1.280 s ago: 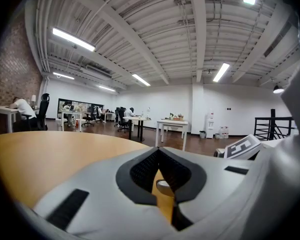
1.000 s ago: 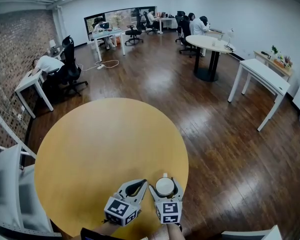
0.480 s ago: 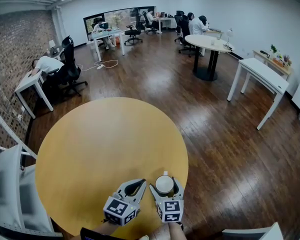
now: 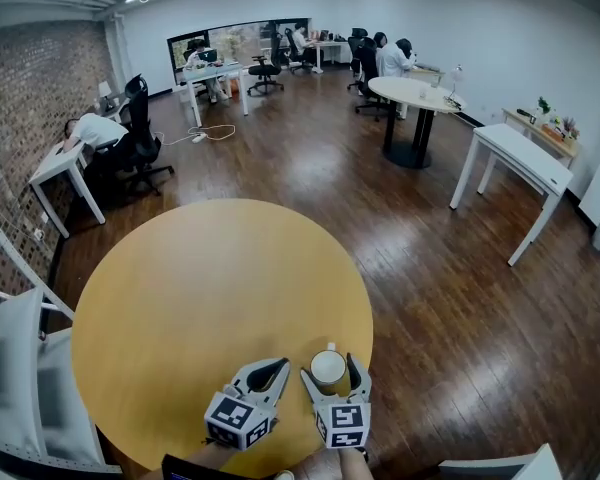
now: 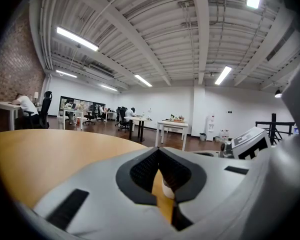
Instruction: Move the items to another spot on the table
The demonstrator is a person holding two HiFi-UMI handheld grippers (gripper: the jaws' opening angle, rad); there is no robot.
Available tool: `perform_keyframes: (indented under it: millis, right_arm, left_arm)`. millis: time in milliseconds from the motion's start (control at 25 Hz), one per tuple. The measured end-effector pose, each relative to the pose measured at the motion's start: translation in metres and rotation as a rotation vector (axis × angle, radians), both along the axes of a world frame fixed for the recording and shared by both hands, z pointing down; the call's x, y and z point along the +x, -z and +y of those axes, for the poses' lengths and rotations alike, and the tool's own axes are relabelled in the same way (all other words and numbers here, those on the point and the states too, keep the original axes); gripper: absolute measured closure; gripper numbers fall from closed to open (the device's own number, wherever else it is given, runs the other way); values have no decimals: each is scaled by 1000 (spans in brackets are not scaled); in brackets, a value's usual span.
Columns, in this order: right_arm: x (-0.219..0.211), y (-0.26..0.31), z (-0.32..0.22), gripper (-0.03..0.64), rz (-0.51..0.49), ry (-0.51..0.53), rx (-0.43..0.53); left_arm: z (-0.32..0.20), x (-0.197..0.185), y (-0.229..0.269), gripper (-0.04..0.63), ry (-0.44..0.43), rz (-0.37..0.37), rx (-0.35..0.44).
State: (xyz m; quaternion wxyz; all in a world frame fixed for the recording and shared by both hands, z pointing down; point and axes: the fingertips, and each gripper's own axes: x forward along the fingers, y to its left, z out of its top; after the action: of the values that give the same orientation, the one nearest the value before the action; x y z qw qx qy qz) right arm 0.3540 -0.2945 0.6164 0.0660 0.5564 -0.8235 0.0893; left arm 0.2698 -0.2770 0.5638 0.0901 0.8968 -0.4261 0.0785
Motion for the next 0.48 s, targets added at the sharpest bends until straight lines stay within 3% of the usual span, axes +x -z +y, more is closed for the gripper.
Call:
perform_keyframes:
  millis: [280, 480]
  right_arm:
    - [0, 45, 10, 183, 57, -28, 63]
    - [-35, 86, 33, 184, 80, 22, 116]
  left_arm:
    - [11, -8, 22, 586, -13, 17, 16]
    - [30, -31, 40, 586, 7, 36, 42]
